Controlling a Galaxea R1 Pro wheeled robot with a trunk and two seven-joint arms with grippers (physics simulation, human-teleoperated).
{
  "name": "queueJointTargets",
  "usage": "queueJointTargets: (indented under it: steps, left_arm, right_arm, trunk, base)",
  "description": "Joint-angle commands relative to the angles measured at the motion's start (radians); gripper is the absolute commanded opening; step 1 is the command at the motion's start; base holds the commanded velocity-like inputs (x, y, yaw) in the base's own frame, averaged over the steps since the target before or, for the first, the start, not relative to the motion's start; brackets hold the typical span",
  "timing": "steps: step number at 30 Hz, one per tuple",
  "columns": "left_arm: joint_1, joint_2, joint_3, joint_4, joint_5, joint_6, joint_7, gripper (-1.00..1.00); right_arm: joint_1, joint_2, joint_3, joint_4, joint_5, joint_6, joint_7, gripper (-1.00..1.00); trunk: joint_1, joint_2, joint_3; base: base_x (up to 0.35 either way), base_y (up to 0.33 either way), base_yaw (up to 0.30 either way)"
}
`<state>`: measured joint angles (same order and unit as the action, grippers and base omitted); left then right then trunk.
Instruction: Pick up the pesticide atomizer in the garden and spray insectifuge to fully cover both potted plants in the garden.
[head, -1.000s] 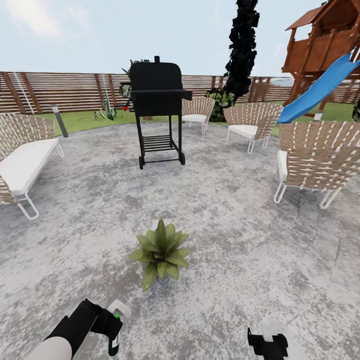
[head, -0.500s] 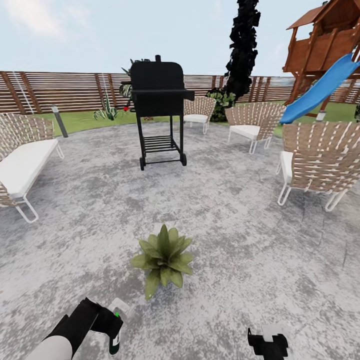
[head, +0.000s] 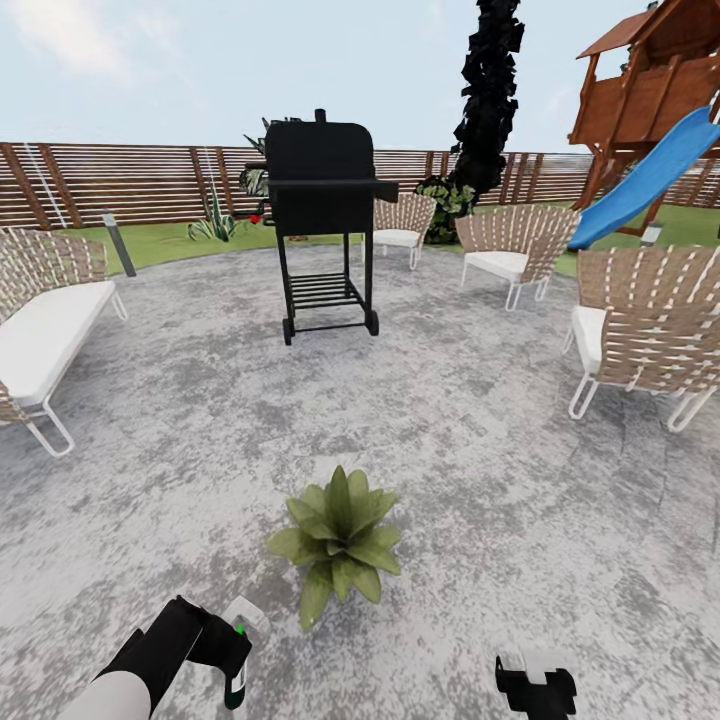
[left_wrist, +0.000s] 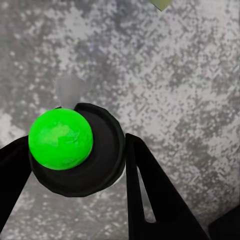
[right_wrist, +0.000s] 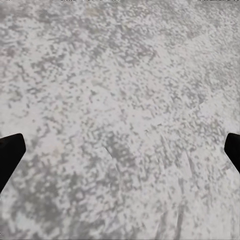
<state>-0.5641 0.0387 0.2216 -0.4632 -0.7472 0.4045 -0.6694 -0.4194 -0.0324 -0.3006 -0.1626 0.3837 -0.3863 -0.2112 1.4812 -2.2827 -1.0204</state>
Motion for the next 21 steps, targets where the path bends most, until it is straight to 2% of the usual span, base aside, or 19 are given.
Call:
queueJointTargets:
  steps: [1,5,13,18,21]
  left_arm:
    - [0.0,-0.001,0.006,-0.002,-0.006,0.005,-0.007,-1.0]
    - [0.0,0.0,0.006,-0.002,-0.007,0.005,-0.007,-1.0]
    - [0.002,0.002,0.004,-0.002,-0.007,0.005,-0.007,-1.0]
    - [0.004,0.01,0.003,-0.002,-0.007,0.005,-0.007,-1.0]
    - [0.004,0.015,0.002,0.0,-0.008,0.004,-0.01,-1.0]
  right_arm:
    - [-0.001,0.0,-0.006,0.002,0.011,-0.003,-0.004,1.0]
    - [-0.001,0.0,-0.006,0.002,0.011,-0.003,-0.004,1.0]
    - [-0.001,0.0,-0.006,0.002,0.011,-0.003,-0.004,1.0]
    - [-0.001,0.0,-0.006,0.002,0.011,-0.003,-0.004,1.0]
    - [-0.001,0.0,-0.006,0.002,0.011,-0.003,-0.003,1.0]
  trunk:
    - [0.0,0.0,-0.001]
    - [0.0,0.0,-0.001]
    - [0.0,0.0,-0.001]
    - [0.0,0.0,-0.001]
    - [0.0,0.0,-0.001]
  base:
    - [0.027,0.013,0.0]
    - [0.009,0.004,-0.025]
    - [0.001,0.01,-0.185]
    - [0.034,0.21,-0.014]
    - [0.005,0.06,-0.001]
